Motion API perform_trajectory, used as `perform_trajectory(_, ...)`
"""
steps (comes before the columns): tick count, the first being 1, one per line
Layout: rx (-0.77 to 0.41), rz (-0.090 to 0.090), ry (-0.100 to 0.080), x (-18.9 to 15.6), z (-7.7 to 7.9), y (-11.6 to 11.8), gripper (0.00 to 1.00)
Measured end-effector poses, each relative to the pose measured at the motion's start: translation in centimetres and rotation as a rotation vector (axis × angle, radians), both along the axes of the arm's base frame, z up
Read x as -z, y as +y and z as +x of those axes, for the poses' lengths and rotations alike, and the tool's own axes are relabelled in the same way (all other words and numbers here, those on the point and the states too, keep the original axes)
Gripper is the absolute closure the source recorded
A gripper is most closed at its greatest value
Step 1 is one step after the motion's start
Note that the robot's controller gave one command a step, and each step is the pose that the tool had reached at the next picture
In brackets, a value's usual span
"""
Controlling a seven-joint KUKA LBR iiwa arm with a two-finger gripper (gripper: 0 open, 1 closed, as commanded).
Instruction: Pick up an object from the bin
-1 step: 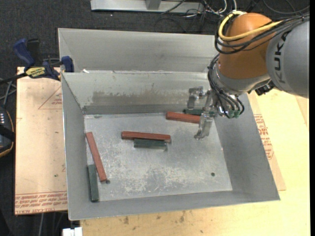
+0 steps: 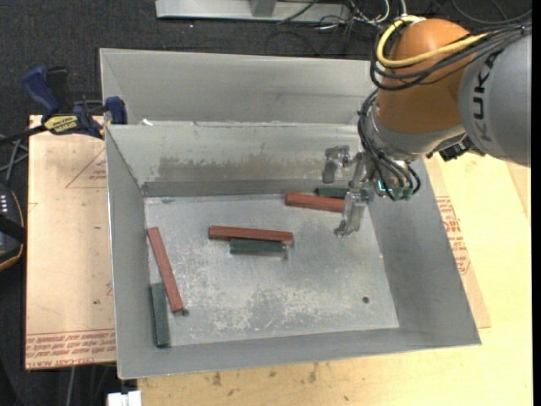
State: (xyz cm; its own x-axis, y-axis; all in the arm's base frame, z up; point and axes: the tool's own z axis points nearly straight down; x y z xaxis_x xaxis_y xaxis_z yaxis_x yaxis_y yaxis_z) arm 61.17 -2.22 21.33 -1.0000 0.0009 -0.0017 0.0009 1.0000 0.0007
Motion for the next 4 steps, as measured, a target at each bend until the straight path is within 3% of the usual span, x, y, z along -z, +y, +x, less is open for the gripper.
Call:
perform_trajectory(1, 0.032, 0.0, -0.009, 4.9, 1.4, 0.2, 0.0)
perform_trajectory(2, 0.004, 0.0, -0.005, 12.6, 1.9, -2.6, 0.0)
perform_trajectory(3, 0.0, 0.0, -0.002, 14.4, 2.2, -3.4, 0.0)
perform_trajectory(4, -0.011, 0.0, 0.004, 11.5, 0.1, -0.6, 0.0)
